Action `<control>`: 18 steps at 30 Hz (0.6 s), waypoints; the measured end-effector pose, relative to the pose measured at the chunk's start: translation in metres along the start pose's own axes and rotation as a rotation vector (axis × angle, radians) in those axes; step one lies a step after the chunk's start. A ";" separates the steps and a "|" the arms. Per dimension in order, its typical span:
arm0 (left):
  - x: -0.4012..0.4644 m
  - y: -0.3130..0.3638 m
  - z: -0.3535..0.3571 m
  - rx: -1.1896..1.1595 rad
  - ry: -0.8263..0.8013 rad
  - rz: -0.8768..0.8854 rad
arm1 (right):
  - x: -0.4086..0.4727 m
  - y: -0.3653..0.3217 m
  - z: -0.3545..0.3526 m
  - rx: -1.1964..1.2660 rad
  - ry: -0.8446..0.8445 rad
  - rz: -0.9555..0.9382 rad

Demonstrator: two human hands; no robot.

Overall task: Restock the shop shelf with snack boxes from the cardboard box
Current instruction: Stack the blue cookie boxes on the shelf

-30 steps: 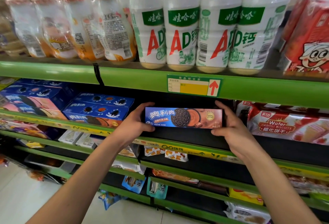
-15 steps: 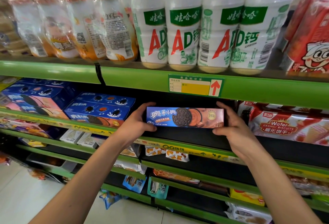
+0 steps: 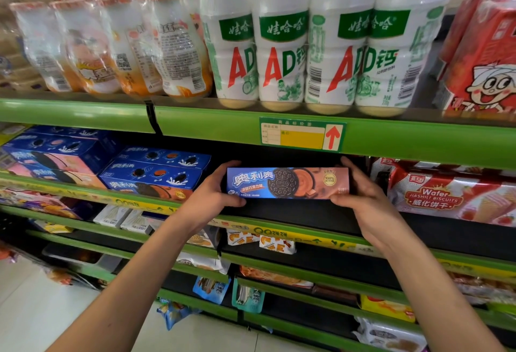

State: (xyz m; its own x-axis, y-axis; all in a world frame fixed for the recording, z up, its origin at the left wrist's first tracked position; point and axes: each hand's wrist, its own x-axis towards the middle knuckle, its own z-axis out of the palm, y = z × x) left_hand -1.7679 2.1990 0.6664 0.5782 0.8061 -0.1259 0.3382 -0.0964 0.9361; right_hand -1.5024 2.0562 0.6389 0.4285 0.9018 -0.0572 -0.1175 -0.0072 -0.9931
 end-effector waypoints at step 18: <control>-0.004 -0.007 -0.002 -0.100 0.012 0.180 | -0.003 0.005 -0.004 -0.022 -0.012 -0.172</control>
State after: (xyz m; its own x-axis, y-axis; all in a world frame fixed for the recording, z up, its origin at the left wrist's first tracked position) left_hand -1.7737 2.1974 0.6611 0.6133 0.7883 0.0498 0.1548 -0.1818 0.9711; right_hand -1.5007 2.0521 0.6341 0.4295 0.8957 0.1149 -0.0240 0.1385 -0.9901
